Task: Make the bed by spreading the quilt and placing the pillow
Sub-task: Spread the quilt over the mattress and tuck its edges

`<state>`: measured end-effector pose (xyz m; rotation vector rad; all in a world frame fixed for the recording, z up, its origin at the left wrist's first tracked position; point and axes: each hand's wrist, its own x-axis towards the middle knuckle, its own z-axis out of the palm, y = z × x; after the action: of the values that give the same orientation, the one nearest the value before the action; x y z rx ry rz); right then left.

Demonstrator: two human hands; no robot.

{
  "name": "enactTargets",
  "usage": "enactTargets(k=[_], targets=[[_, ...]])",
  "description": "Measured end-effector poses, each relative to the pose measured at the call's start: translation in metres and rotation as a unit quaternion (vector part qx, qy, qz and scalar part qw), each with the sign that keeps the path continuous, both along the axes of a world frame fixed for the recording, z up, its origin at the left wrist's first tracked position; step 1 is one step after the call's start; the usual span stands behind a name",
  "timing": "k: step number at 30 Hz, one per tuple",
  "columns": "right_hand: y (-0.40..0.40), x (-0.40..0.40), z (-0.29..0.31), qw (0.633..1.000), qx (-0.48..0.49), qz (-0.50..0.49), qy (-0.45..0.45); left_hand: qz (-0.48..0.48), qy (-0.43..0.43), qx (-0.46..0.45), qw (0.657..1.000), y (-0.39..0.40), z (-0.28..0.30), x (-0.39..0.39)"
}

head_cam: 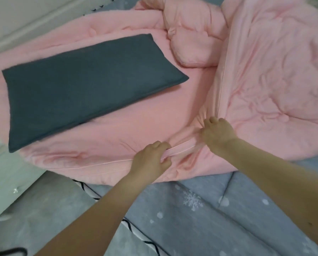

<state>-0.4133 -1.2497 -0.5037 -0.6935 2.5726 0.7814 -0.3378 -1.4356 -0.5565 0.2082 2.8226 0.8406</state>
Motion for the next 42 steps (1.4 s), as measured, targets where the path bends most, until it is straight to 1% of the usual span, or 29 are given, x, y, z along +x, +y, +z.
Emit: enactTargets(k=[4, 6, 8, 11, 13, 15, 17, 18, 19, 21, 22, 24, 26, 29, 30, 32, 34, 35, 36, 38, 39, 40, 42], targets=[[0.011, 0.053, 0.011, 1.000, -0.014, -0.003, -0.012, -0.044, -0.002, 0.003, 0.999, 0.006, 0.004, 0.042], [0.015, 0.083, 0.013, 0.999, -0.037, -0.007, 0.006, -0.052, 0.003, 0.001, 0.999, 0.006, 0.008, 0.068], [0.017, 0.107, 0.015, 0.998, -0.049, -0.020, 0.031, -0.038, 0.007, 0.010, 0.999, 0.005, 0.010, 0.088], [0.025, 0.146, 0.015, 1.000, -0.016, -0.017, 0.021, -0.004, 0.003, 0.016, 1.000, 0.007, 0.012, 0.119], [0.034, 0.170, 0.012, 1.000, -0.008, -0.013, 0.008, -0.008, -0.012, 0.010, 1.000, 0.012, 0.010, 0.142], [0.046, 0.195, 0.002, 0.999, -0.037, -0.026, 0.008, -0.018, -0.018, -0.013, 1.000, 0.020, 0.006, 0.163], [0.052, 0.221, -0.006, 0.996, -0.060, -0.008, 0.072, -0.021, -0.031, -0.043, 0.998, 0.028, 0.000, 0.178], [0.055, 0.233, -0.009, 0.990, -0.100, -0.008, 0.097, -0.023, -0.047, -0.058, 0.997, 0.033, -0.002, 0.185], [0.060, 0.245, -0.014, 0.988, -0.125, -0.019, 0.083, -0.026, -0.063, -0.071, 0.995, 0.036, -0.004, 0.192], [0.069, 0.268, -0.027, 0.985, -0.148, -0.011, 0.086, -0.033, -0.085, -0.086, 0.992, 0.040, -0.010, 0.204], [0.074, 0.282, -0.039, 0.982, -0.158, 0.009, 0.100, -0.038, -0.087, -0.093, 0.991, 0.040, -0.013, 0.209], [0.071, 0.309, -0.038, 0.983, -0.165, 0.016, 0.076, -0.056, -0.084, -0.110, 0.989, 0.043, -0.019, 0.226], [0.062, 0.332, -0.031, 0.992, -0.123, -0.009, -0.011, -0.082, -0.066, -0.140, 0.985, 0.044, -0.027, 0.245], [0.056, 0.362, -0.047, 0.986, -0.090, -0.025, -0.140, -0.105, -0.054, -0.185, 0.976, 0.038, -0.042, 0.270], [0.052, 0.372, -0.055, 0.983, -0.091, -0.026, -0.158, -0.103, -0.061, -0.195, 0.974, 0.036, -0.048, 0.279], [0.045, 0.388, -0.063, 0.977, -0.138, -0.034, -0.156, -0.105, -0.079, -0.222, 0.966, 0.035, -0.059, 0.290], [0.044, 0.398, -0.078, 0.975, -0.108, -0.019, -0.191, -0.123, -0.107, -0.254, 0.953, 0.038, -0.068, 0.296], [0.047, 0.405, -0.088, 0.977, -0.092, 0.012, -0.189, -0.132, -0.125, -0.260, 0.948, 0.039, -0.072, 0.296], [0.050, 0.409, -0.094, 0.975, -0.080, 0.015, -0.205, -0.140, -0.146, -0.260, 0.944, 0.040, -0.075, 0.296], [0.058, 0.411, -0.097, 0.974, -0.110, -0.013, -0.200, -0.154, -0.184, -0.259, 0.936, 0.043, -0.077, 0.292], [0.063, 0.411, -0.102, 0.972, -0.140, -0.027, -0.190, -0.160, -0.202, -0.260, 0.931, 0.046, -0.077, 0.289], [0.068, 0.410, -0.105, 0.964, -0.170, -0.047, -0.200, -0.161, -0.223, -0.256, 0.927, 0.048, -0.075, 0.285], [0.076, 0.399, -0.097, 0.955, -0.191, -0.022, -0.224, -0.148, -0.275, -0.240, 0.919, 0.052, -0.068, 0.272]])
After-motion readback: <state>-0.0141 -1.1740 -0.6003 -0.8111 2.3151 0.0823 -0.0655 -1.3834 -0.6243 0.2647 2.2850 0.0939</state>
